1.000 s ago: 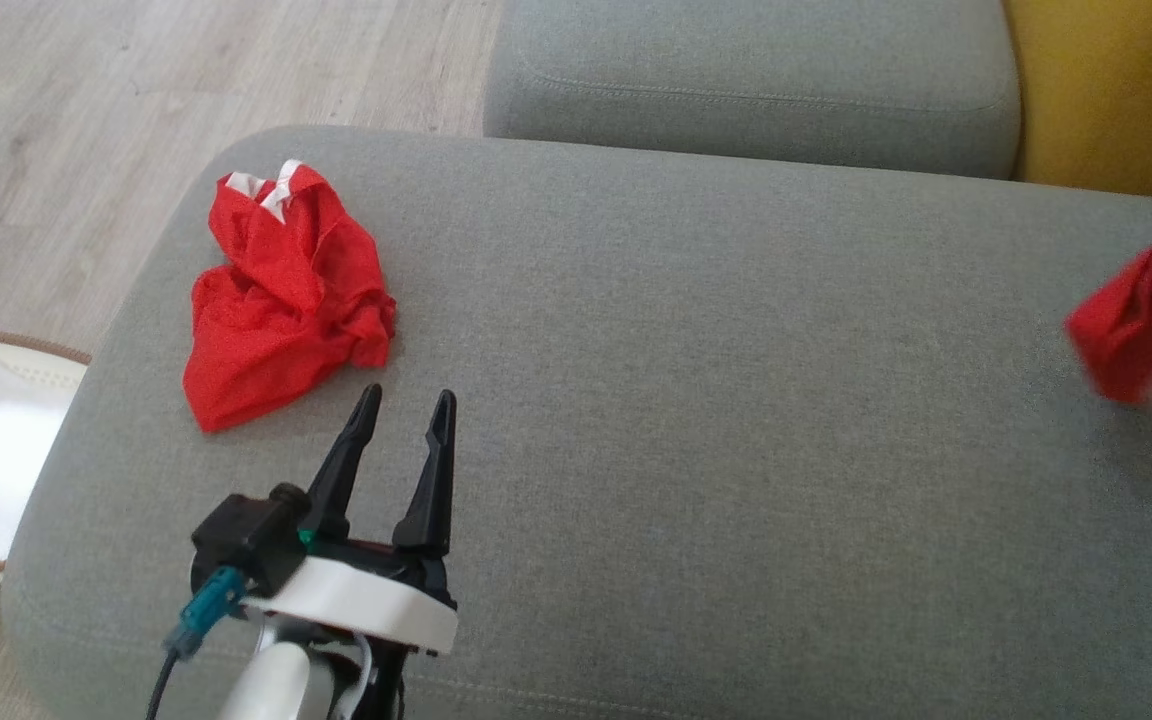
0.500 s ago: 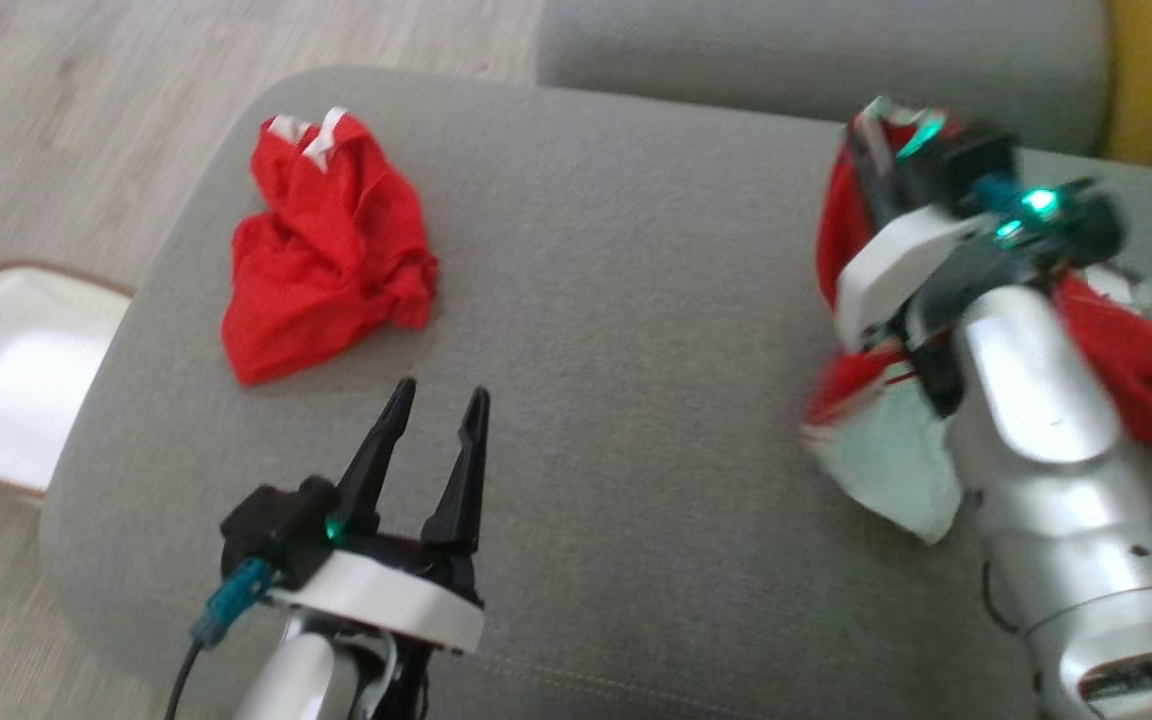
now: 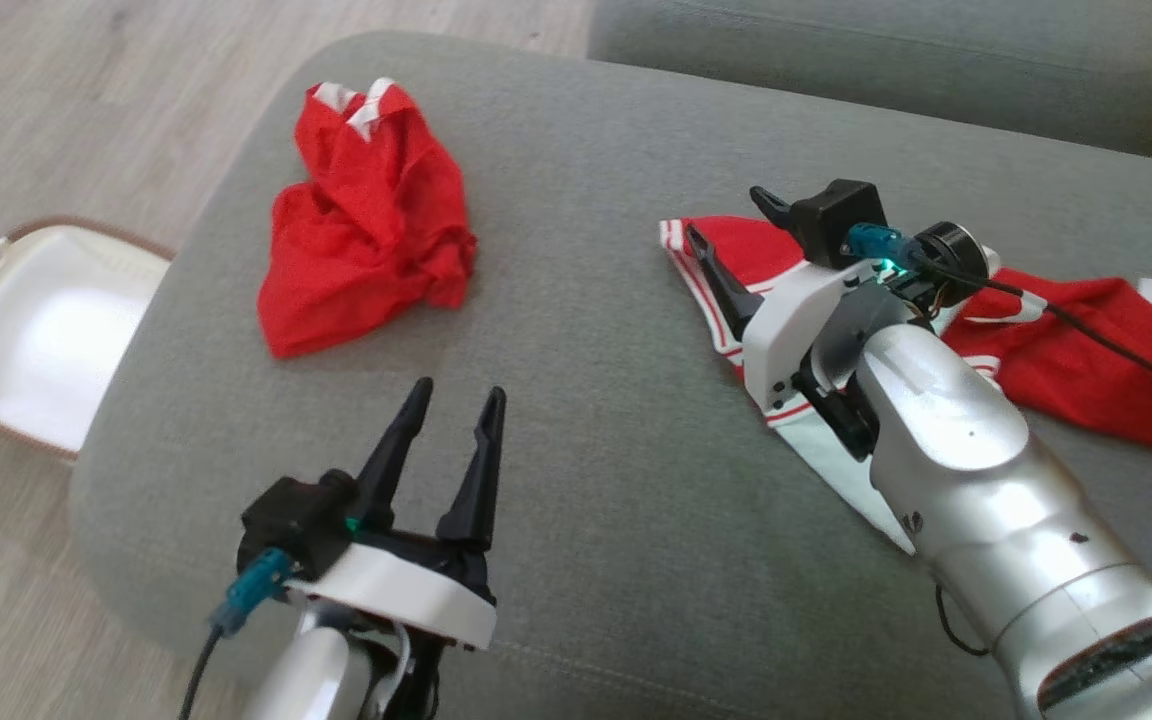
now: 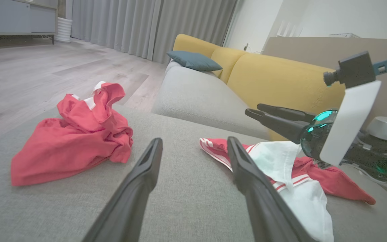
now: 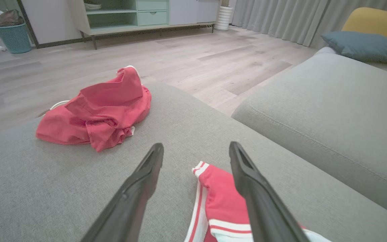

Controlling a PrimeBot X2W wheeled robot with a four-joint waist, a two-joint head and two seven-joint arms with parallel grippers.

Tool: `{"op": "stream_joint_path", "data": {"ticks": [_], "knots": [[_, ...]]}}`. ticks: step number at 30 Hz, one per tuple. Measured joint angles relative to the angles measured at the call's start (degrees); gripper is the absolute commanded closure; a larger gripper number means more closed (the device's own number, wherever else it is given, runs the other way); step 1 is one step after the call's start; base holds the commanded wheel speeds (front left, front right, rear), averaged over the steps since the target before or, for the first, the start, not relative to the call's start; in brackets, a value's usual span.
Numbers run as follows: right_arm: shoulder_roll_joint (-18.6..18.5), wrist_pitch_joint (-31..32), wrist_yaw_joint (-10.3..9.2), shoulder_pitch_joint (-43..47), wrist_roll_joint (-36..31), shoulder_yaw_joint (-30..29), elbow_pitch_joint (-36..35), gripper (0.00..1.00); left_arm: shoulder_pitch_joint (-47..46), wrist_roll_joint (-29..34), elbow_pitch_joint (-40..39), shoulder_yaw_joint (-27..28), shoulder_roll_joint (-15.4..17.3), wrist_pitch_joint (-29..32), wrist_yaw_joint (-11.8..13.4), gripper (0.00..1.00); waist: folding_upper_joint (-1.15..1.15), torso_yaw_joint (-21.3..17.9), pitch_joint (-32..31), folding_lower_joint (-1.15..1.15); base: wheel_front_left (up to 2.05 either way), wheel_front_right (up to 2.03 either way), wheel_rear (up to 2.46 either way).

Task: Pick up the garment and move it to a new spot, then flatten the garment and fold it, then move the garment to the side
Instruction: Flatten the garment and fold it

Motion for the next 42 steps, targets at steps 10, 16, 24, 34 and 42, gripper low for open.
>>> {"op": "stream_joint_path", "data": {"ticks": [10,16,24,34,42], "knots": [[-0.1,-4.4,0.0,-2.0,-0.4,-4.3,3.8,0.0,0.0,0.7,-1.5,3.1,0.0,0.0,-0.1,0.0,0.0,-5.8,-1.6,0.0,0.0,0.0,0.0],[-1.1,-9.2,0.0,-0.3,-3.0,-10.8,4.0,0.0,0.1,0.6,-2.3,3.4,0.0,0.0,0.0,0.0,0.0,-9.2,-3.4,0.0,0.0,0.0,0.0],[-2.6,-11.6,0.0,14.9,-4.3,-22.5,-5.8,0.0,0.3,0.6,-3.4,3.3,0.0,0.0,0.5,0.0,0.0,-13.2,-5.4,0.0,0.0,0.0,0.0],[0.2,-11.7,0.0,30.3,-4.3,-28.2,-22.1,0.0,1.9,0.6,-3.8,3.5,0.0,0.0,0.4,0.0,0.0,-15.9,-4.5,0.0,0.0,0.0,0.0],[0.6,-9.3,0.0,30.3,-3.2,-29.2,-26.0,0.0,1.7,0.6,-3.7,3.0,0.0,0.0,-0.1,0.0,0.0,-13.8,-1.7,0.0,0.0,0.0,0.0]]}}
